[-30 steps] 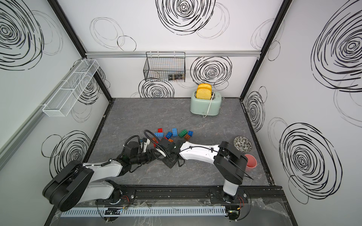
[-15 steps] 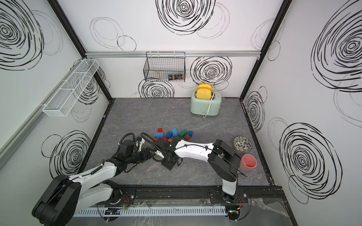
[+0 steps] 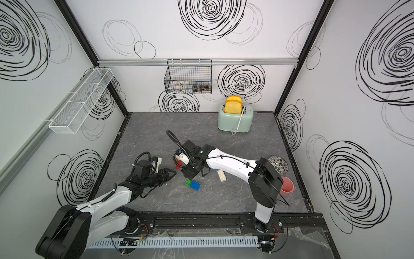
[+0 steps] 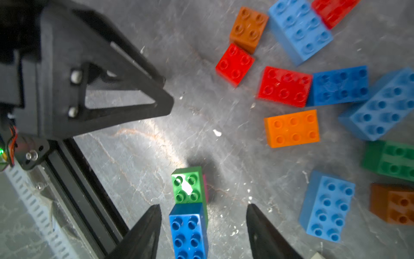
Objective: Assemble a heart with lego
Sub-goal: Assemble the lego brick with the lego brick, then pick up the lego brick from the center of the board.
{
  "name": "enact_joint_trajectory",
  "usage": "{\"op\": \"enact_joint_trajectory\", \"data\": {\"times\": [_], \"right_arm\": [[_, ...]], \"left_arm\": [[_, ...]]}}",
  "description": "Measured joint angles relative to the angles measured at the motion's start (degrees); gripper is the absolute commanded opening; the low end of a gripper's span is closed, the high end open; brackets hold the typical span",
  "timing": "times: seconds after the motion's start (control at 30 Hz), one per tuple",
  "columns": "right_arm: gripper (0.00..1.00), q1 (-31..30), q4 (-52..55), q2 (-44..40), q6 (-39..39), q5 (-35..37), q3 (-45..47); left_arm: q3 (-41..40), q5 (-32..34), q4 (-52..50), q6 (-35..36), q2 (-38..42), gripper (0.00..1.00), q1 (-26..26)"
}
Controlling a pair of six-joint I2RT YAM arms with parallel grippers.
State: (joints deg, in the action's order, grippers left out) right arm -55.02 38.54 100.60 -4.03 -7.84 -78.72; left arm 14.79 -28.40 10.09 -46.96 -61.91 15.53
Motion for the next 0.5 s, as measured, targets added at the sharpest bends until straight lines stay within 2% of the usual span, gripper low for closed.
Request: {"op": "enact_joint_trajectory", "data": {"times": [0.33, 0.5], "right_arm": [[0.65, 4.2, -4.8, 7.7, -1.3, -1.4, -1.6], [0.72, 5.0, -7.0, 8.6, -3.9, -0.3, -0.5]], "left_arm": [[0.0, 0.4, -0.3, 0.0, 0.7, 0.62, -1.7], [0.0, 0.4, -0.3, 0.0, 0.7, 0.62, -1.8]]}}
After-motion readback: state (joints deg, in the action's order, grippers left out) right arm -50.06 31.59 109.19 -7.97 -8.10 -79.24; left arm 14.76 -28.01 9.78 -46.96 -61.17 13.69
